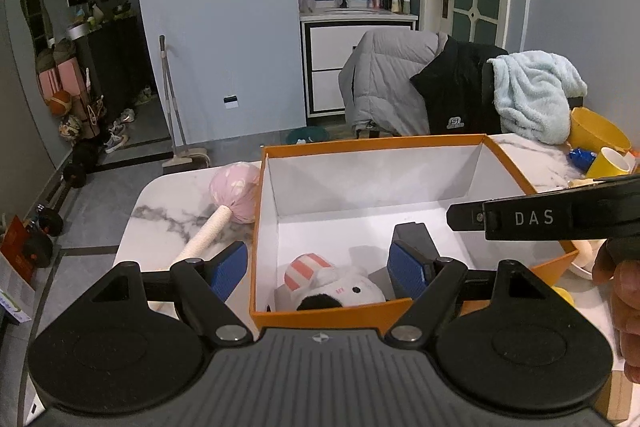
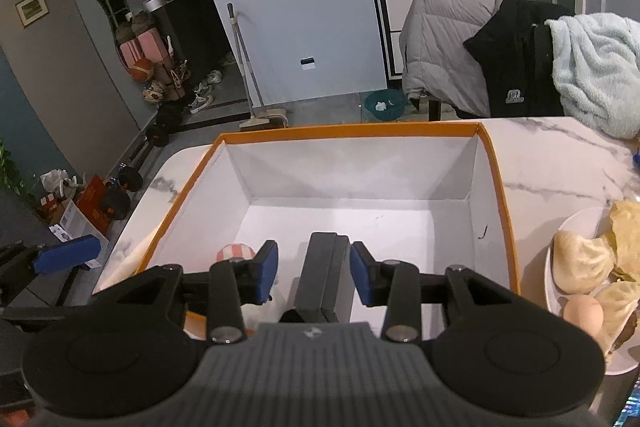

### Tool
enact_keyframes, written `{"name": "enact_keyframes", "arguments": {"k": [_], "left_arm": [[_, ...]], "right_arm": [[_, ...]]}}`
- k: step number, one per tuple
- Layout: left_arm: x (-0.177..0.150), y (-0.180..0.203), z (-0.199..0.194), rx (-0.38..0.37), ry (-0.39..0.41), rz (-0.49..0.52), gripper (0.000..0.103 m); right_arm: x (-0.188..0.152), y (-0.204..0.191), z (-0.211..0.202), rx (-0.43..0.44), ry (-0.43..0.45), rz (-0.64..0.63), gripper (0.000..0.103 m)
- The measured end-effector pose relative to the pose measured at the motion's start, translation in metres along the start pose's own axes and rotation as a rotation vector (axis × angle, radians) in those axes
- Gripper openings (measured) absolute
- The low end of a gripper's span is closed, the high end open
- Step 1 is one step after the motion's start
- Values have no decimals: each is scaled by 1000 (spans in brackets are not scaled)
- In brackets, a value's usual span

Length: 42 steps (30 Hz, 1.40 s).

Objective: Organize objects
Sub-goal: 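Lower the white plush into the orange box and open the left gripper, then move the left gripper to the orange crocheted fruit while the right gripper reaches the crocheted bunny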

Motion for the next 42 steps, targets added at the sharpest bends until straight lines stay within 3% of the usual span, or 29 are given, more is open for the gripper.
{"name": "enact_keyframes", "arguments": {"k": [5,9,25,34,42], "left_arm": [[-2,0,-16,-20,19,6,92],[-7,-2,-31,-47,34,10,92],[-48,-10,-64,-141,22,26,93],[-87,-12,-71,-209,-60,34,93],[-137,-1,-71,-269,-125,109,93]], "right_arm": [[-2,-5,-17,4,16,-26,43],[-7,-9,-32,-14,39,-50,53],[-62,-50,-78,35,45,-196,53],[-117,-35,-87,41,-48,-232,53],[-158,-30,-77,40,-140,-274,54]]}}
Point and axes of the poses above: each gripper's, at about its wrist camera, not at the fingertips, and z roughly the way its jaws point, y to its right, x to its top, the point moved 1 cm from there along z, roughly the way its jaws point, and after that the axes turned 4 degrees about z, right-handed, at the moved point
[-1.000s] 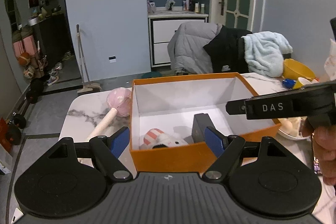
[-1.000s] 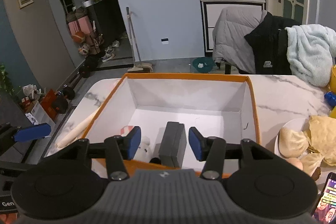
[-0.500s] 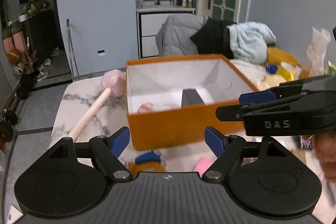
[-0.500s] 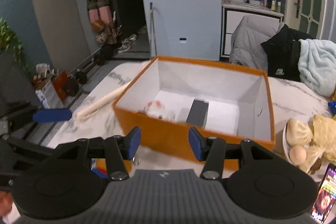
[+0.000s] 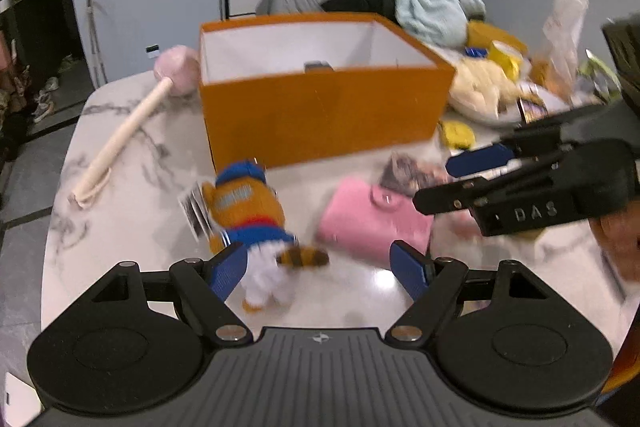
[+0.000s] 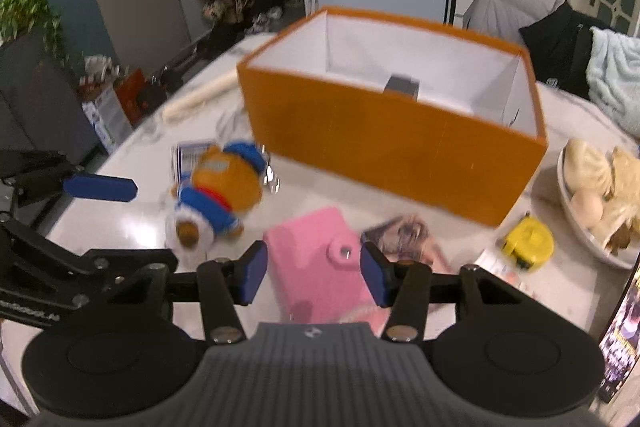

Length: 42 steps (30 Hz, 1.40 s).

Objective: Organize objects
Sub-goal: 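Move the left gripper to the orange crocheted fruit while the right gripper reaches the crocheted bunny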

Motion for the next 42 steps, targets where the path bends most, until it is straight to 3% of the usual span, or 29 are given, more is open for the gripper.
{"name": "enact_keyframes", "arguments": {"k": [6,13,24,30,42], "left_arm": [[-18,6,4,-15,-24,40,93],[-39,5,20,-29,-111,51,93],[-48,9,26,-31,-159,79,93],[-53,8,31,-46,-201,77,92],[-55,6,33,-33,-214,77,91]], "right_arm": [[-20,1,15,9,-68,-3,58],[-29,-6,17,-8,-65,-76,65],[-35,-11,18,-42,-81,-140,72],[-30,1,12,-23,-73,-42,71],[-33,11,17,-30,-124,-8,80]]}}
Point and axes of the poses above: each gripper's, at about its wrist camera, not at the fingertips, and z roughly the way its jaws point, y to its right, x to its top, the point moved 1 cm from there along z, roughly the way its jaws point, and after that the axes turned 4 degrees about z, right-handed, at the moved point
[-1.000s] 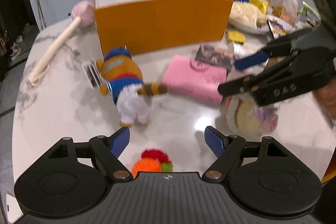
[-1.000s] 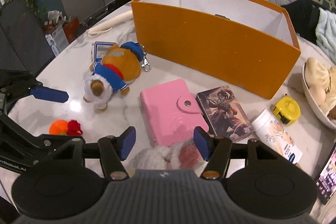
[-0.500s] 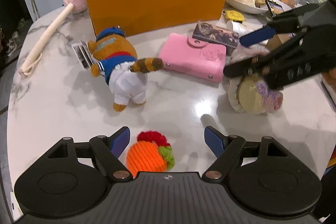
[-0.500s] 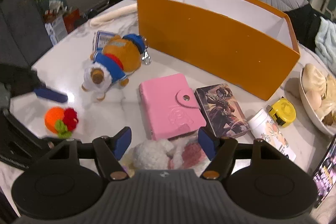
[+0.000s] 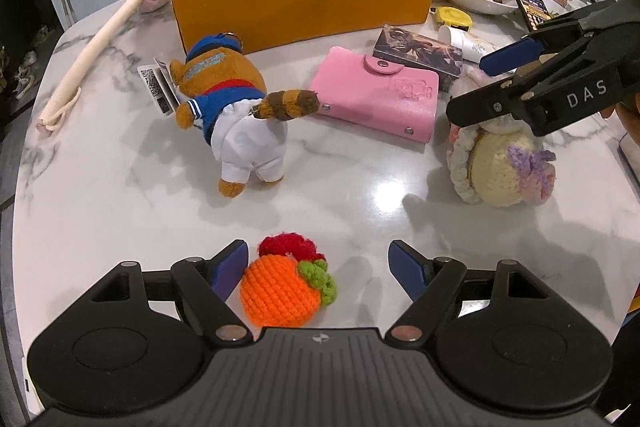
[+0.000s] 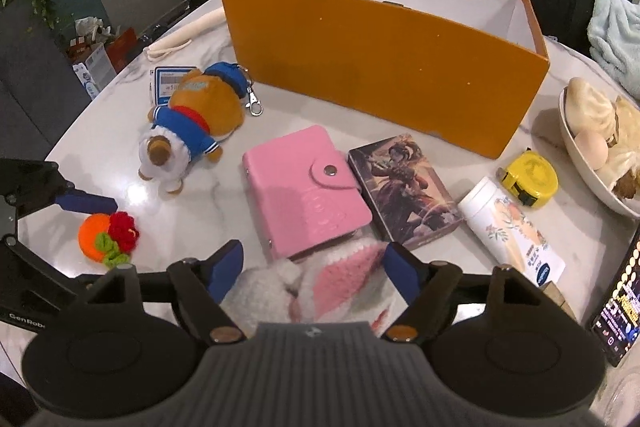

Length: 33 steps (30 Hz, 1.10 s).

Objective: Organize objects
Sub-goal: 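Move the left gripper to the orange crocheted fruit while the right gripper reaches the crocheted bunny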

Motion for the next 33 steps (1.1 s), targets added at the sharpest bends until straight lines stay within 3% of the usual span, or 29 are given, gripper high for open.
{"name": "enact_keyframes", "arguments": {"k": [7,10,16,21,23,24,33], "left_arm": [[0,2,1,5,-1,13,91],[-1,1,1,6,-3,15,91],[1,1,3,10,-8,14,91],[1,4,2,27,-11,47,73],[0,2,2,27,-18,40,62],[0,1,3,18,-25,30,51],[2,2,-5,1,3,26,47]], "right_arm": [[0,-7,-3,-31,-32,-10,80],[-3,-9,-2,-48,-77,10,94],[-21,-12,20,-18,-151,23,90],[-22,-13,23,-14,-144,24,87],[-22,-12,23,-10,-146,32,86],[-22,-12,22,-8,-146,32,86],[-22,-11,20,-4,-144,32,84]]}}
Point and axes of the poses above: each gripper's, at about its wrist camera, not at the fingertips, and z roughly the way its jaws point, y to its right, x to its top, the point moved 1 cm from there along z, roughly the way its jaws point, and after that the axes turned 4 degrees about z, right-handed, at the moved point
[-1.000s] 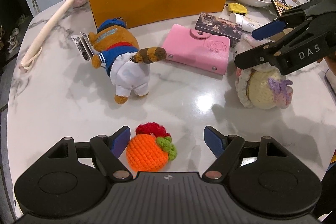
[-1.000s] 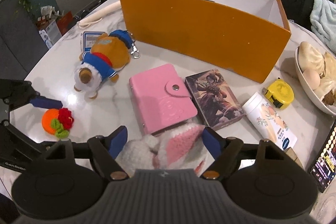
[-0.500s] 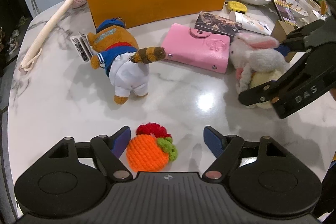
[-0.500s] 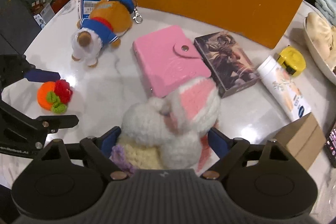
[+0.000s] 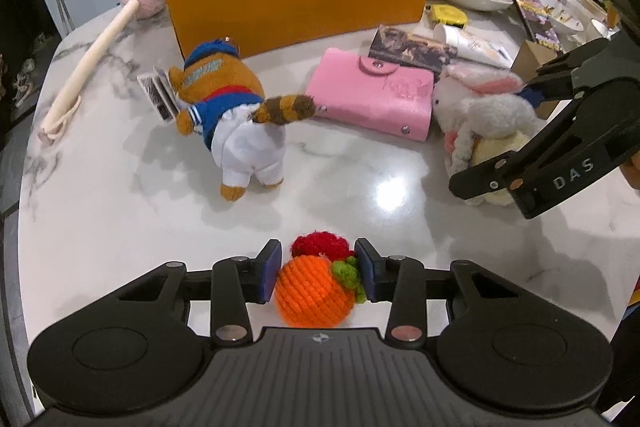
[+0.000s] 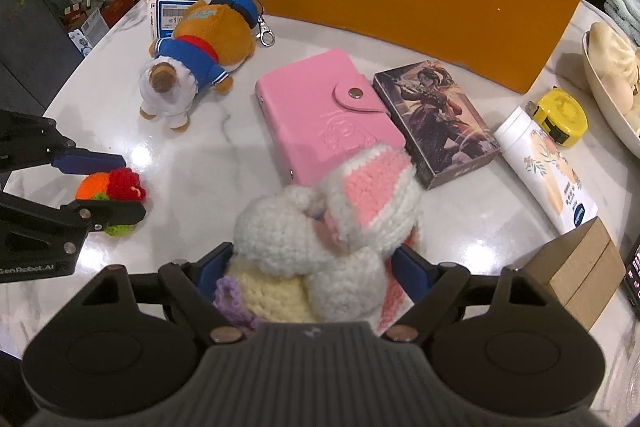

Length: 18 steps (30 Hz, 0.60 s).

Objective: Organize objects
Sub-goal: 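Move the left gripper to the orange crocheted fruit while the right gripper reaches the crocheted bunny, then close the left gripper on the orange fruit while the right gripper grips the crocheted bunny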

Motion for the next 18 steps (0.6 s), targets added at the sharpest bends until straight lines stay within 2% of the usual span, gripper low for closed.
{"name": "enact_keyframes", "arguments": {"k": [3,5,18], "left_arm": [[3,1,-6,-4,21,-3,47],[6,0,-8,-5,32,-9,47],[10,0,-15,-20,58,-22,46]], "right_arm": [[1,1,-3,10,7,1,80],[2,0,-6,15,14,-3,72],[9,-1,-21,36,54,-27,70]]}}
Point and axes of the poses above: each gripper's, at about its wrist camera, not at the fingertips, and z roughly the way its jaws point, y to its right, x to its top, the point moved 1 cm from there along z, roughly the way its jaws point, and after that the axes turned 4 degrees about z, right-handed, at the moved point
